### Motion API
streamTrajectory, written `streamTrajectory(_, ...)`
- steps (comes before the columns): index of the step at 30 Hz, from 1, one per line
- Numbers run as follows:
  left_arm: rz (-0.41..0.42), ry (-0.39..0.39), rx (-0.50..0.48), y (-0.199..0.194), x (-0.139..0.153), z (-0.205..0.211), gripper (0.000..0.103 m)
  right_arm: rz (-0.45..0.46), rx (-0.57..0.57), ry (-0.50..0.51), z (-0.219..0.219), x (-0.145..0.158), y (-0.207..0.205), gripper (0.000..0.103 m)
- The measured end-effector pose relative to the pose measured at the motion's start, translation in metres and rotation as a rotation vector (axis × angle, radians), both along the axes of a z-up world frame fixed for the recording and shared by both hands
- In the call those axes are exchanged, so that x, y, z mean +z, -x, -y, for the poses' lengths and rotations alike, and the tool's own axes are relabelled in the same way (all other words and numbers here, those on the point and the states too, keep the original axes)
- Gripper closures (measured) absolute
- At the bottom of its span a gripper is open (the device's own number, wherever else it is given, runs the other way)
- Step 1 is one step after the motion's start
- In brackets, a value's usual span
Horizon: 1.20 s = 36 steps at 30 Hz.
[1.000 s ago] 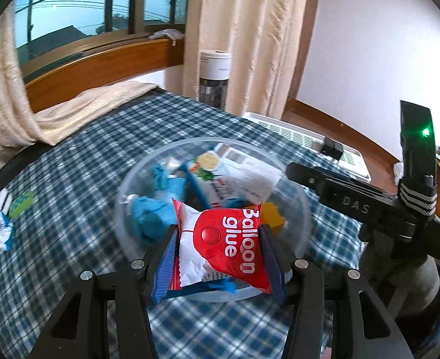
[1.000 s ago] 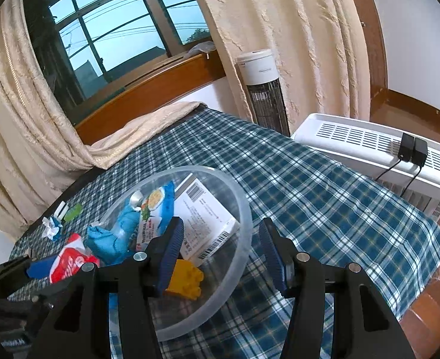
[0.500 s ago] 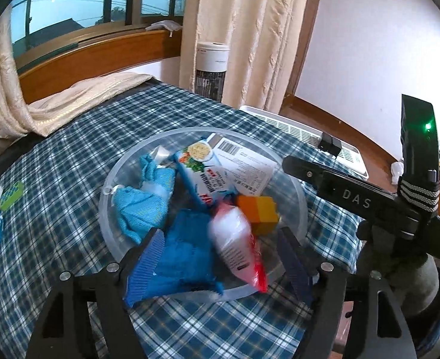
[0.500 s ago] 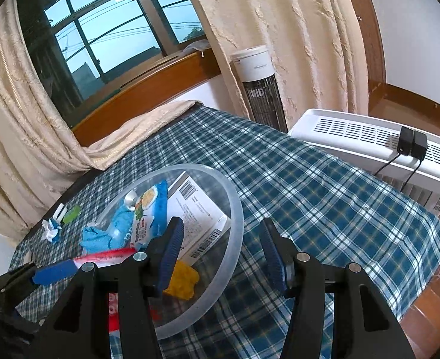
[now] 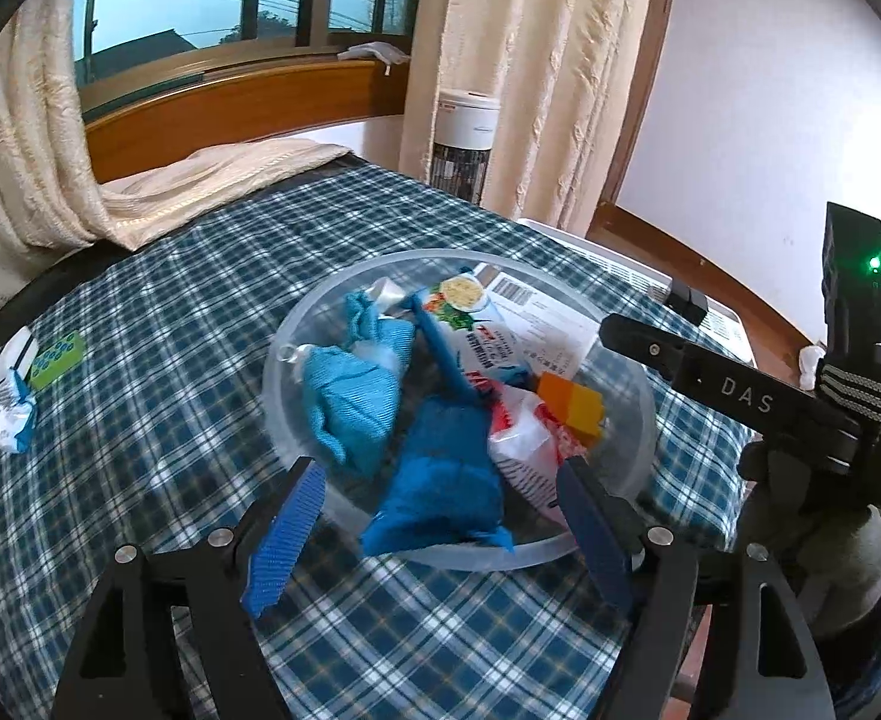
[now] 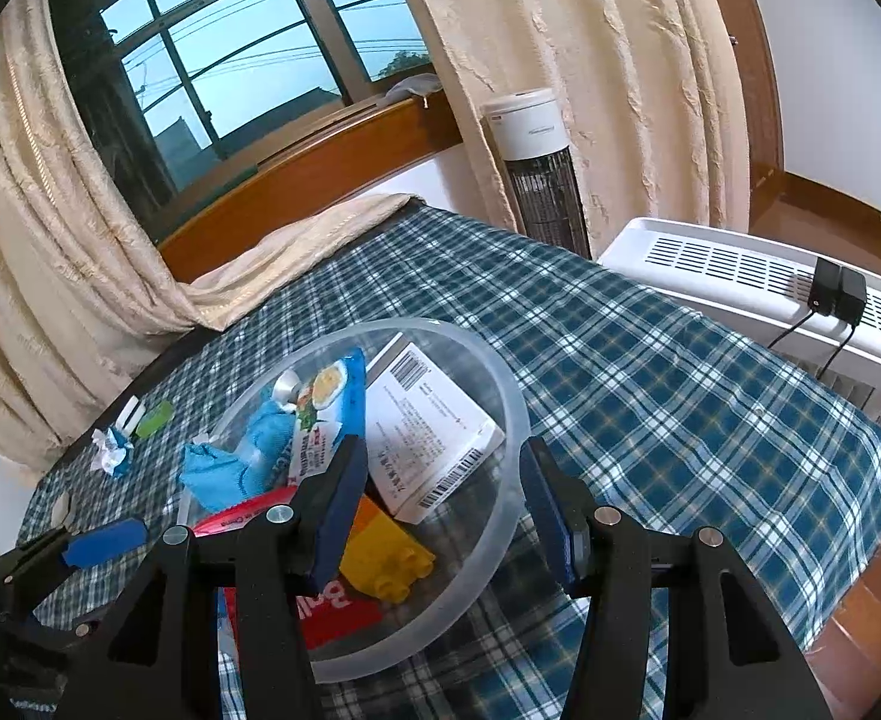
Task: Organize objects
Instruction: 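Move both open grippers away from the bowl back toward the remaining items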
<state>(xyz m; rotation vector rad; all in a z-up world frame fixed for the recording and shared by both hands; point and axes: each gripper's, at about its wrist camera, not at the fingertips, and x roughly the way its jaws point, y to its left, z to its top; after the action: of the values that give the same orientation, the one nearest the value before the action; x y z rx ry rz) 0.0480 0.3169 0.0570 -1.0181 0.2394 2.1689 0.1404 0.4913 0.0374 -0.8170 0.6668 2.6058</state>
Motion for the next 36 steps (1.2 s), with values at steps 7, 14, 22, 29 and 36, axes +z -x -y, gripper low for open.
streamTrajectory(7,0.013,-0.022,0.055,0.009,-0.001,0.02,0.018,0.001,0.021,-0.004,0.01,0.002,0.004,0.048)
streamTrajectory(14,0.012,-0.032,0.097,0.015,-0.001,0.038,0.018,-0.009,0.058,-0.004,0.026,0.008,0.011,0.042)
streamTrajectory(22,0.002,-0.032,0.17,0.021,-0.003,0.062,0.011,-0.011,0.113,-0.006,0.05,0.013,0.024,0.041)
streamTrajectory(29,0.003,-0.036,0.239,0.028,-0.004,0.092,0.009,-0.018,0.165,-0.011,0.073,0.019,0.038,0.041)
streamTrajectory(36,0.005,-0.044,0.326,0.036,-0.003,0.129,0.006,-0.024,0.224,-0.018,0.098,0.024,0.052,0.038)
